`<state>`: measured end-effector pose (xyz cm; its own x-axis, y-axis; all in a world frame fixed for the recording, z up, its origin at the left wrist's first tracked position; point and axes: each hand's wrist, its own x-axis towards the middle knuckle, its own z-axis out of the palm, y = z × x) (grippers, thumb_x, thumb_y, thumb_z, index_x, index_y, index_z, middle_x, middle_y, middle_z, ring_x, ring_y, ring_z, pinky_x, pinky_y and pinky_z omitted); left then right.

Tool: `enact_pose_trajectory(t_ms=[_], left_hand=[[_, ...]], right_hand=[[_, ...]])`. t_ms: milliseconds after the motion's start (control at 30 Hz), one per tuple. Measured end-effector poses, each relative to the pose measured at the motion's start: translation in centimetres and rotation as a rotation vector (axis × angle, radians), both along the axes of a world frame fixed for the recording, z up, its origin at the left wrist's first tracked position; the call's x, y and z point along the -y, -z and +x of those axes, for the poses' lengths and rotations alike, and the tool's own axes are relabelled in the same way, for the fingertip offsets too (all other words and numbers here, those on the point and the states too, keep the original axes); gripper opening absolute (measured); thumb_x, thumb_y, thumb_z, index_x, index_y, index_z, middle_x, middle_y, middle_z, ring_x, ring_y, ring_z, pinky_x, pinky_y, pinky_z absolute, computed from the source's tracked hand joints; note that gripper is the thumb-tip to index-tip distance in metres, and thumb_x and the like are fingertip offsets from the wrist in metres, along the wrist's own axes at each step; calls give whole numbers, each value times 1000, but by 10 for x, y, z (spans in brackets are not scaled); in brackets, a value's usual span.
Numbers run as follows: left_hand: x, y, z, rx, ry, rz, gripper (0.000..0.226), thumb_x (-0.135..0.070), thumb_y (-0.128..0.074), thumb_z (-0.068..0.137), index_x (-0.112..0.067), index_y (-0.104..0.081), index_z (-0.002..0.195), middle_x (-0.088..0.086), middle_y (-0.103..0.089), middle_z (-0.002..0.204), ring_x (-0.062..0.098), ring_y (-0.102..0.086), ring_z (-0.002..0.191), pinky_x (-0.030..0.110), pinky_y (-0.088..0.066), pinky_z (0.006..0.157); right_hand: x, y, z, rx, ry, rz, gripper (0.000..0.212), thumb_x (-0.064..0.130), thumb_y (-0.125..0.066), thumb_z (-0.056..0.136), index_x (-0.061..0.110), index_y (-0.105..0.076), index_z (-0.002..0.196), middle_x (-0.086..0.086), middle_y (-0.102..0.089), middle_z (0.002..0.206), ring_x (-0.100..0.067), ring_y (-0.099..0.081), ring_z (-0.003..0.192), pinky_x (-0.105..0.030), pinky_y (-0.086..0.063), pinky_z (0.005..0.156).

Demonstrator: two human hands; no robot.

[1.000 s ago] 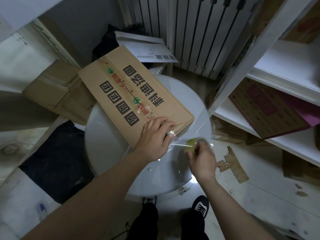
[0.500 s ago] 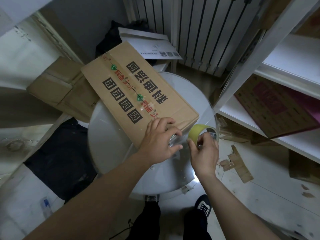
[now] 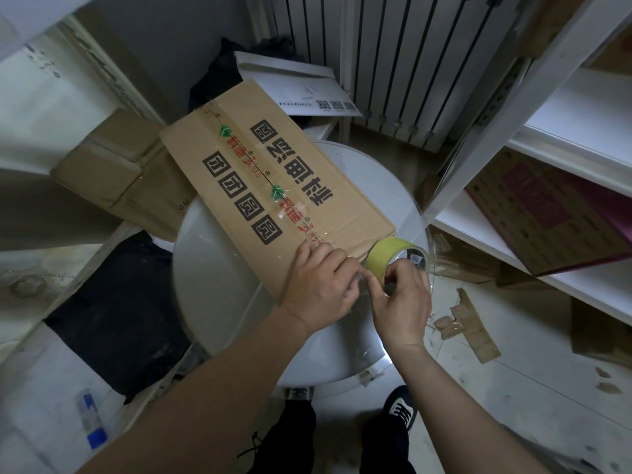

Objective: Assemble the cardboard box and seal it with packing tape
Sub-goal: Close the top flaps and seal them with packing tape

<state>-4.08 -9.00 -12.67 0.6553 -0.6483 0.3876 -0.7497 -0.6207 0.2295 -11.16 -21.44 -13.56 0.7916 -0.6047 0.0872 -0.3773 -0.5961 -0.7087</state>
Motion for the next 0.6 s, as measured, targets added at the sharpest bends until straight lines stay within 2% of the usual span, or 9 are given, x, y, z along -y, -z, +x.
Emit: enact_pose_trajectory(t_ms=[100, 167, 267, 367, 467, 600], left_hand=[[-1, 4, -1, 32, -2, -12, 12, -25, -63, 83, -16, -64, 76, 1, -59, 77, 28, -55, 76, 46, -47, 81], [-1, 8, 0, 64, 18, -14, 13, -27, -66, 87, -17, -68, 78, 0, -61, 78, 26, -56, 77, 46, -48, 82], [2, 14, 1, 108, 37, -50, 14, -19, -69, 86, -17, -70, 73, 0, -59, 71, 25, -57, 73, 43, -48, 82], [5, 16, 2, 93, 43, -84, 21, -24, -65, 92, -17, -71, 74, -1, -59, 69, 24, -56, 72, 41, -49, 78], [3, 15, 5, 71, 63, -69, 30, -37, -57, 97, -19, -75, 81, -3, -63, 72, 22, -57, 72, 39, -50, 81], [-2, 12, 8, 34, 86, -25, 39, -47, -55, 95, -15, -74, 108, -4, -68, 80, 22, -58, 73, 42, -51, 87]], right_hand=[[2, -2, 1, -19, -9, -45, 37, 27, -77, 79, 17, -42, 72, 0, -49, 66, -18, -37, 69, -28, -24, 56], [2, -4, 2, -26, -17, -55, 39, 25, -77, 79, 19, -39, 72, 3, -45, 65, -20, -38, 60, -27, -21, 49], [4, -5, 2, -64, -17, -87, 40, 30, -75, 81, 21, -37, 73, 4, -44, 65, -21, -37, 54, -18, -19, 47], [5, -2, -1, -108, 6, -121, 38, 39, -72, 82, 18, -42, 75, 1, -52, 65, -21, -40, 54, -26, -20, 48], [5, -3, -2, -96, 46, -104, 37, 39, -73, 82, 15, -45, 77, -3, -55, 61, -21, -37, 53, -27, -19, 50], [4, -8, -2, -109, 91, 50, 37, 38, -70, 83, 17, -41, 78, -2, -59, 66, -24, -43, 58, -31, -24, 56]])
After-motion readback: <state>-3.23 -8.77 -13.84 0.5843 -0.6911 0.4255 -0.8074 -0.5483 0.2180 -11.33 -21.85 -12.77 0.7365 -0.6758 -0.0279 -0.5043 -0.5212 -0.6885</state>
